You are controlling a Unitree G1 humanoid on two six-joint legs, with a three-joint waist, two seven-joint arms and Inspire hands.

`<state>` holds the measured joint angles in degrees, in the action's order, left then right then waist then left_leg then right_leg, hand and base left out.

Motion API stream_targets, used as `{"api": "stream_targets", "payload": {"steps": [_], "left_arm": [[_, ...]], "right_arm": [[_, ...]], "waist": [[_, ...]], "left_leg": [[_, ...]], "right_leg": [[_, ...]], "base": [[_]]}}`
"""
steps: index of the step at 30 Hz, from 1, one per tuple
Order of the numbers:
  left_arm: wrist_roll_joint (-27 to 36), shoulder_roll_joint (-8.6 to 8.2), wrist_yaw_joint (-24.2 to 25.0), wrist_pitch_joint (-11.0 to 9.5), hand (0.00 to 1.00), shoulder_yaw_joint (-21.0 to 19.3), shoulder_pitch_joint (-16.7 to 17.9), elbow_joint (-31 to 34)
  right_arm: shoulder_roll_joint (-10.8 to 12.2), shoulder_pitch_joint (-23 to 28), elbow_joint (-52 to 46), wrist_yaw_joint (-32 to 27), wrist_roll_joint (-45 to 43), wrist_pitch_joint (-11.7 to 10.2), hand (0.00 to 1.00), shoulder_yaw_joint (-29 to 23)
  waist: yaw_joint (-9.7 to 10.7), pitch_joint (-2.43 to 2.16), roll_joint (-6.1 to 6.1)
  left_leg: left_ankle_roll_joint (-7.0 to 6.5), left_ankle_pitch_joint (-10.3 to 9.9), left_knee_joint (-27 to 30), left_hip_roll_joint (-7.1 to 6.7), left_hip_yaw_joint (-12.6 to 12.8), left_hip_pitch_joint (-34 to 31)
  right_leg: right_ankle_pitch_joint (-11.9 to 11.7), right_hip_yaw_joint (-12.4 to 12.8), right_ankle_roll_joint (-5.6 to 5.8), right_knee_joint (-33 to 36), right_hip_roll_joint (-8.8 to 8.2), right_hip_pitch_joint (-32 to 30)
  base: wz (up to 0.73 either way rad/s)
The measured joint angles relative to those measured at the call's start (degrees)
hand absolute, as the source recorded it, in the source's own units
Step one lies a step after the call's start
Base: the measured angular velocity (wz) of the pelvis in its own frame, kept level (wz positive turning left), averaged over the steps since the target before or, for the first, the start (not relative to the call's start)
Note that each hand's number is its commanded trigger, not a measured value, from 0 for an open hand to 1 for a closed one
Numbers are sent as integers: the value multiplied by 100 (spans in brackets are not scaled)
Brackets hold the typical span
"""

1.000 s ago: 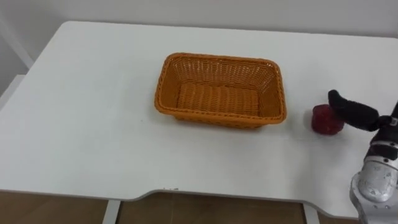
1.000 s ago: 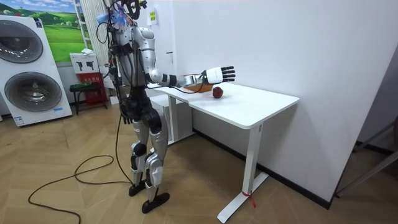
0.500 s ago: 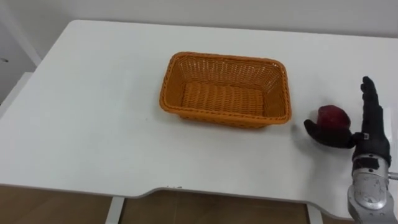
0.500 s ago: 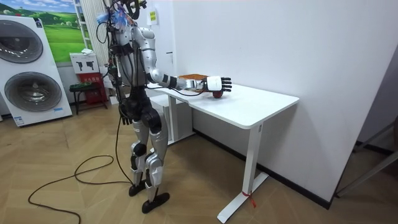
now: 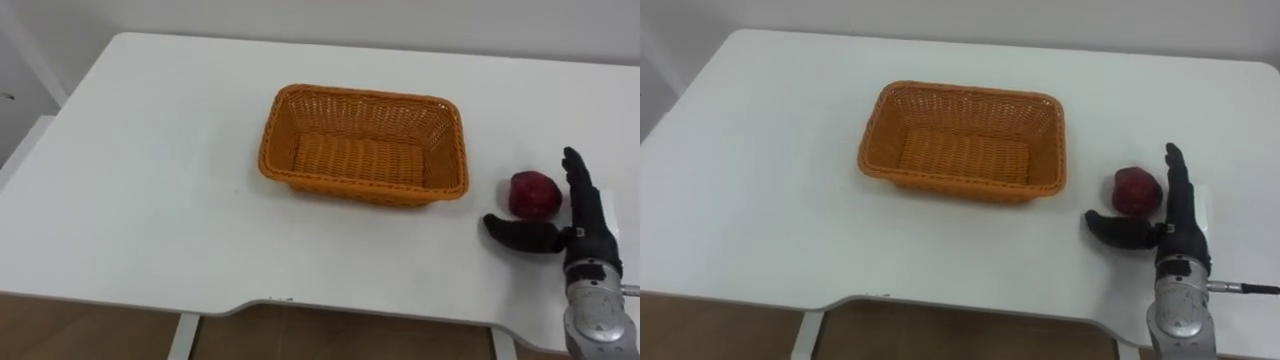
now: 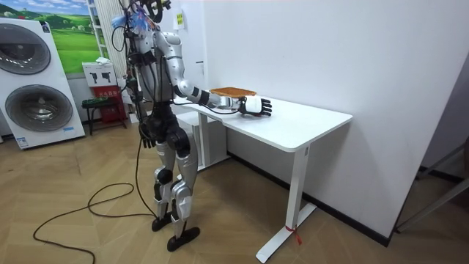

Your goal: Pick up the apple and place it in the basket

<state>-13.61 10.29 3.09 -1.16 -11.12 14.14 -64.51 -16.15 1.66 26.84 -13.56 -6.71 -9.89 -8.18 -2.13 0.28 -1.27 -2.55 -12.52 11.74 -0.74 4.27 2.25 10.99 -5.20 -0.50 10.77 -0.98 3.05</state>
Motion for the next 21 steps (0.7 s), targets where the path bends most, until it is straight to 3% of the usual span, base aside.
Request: {"api": "stream_targets", "payload": {"steps": [6, 8, 10, 21], "left_arm": [[-30, 58, 20, 68, 0, -82, 44, -20], [-28, 125, 19, 102, 0, -111, 50, -38], [-32, 133, 19, 135, 0, -111, 59, -36], [-35, 156, -7, 137, 0, -112, 48, -39]], "right_arm": [[-255, -289, 635, 7, 67, 0, 100, -91], [-256, -292, 854, -13, 72, -12, 100, -115], [-258, -298, 943, -8, 65, -2, 100, -164], [-245, -368, 1044, 58, 98, 5, 100, -216]], "waist": [[6, -47, -122], [6, -27, -177], [5, -39, -196], [8, -49, -121]], "left_leg": [[0, -1, -2, 0, -37, 88], [2, -2, -2, 3, -78, 140], [2, -2, 3, -1, -110, 156], [3, -4, -6, -3, -116, 160]], "right_leg": [[0, -54, 0, -20, -3, 115], [0, -101, 0, -38, 1, 191], [0, -122, 0, -36, 4, 203], [-1, -124, -1, -13, 4, 245]], "base": [[3], [11], [9], [0]]}}
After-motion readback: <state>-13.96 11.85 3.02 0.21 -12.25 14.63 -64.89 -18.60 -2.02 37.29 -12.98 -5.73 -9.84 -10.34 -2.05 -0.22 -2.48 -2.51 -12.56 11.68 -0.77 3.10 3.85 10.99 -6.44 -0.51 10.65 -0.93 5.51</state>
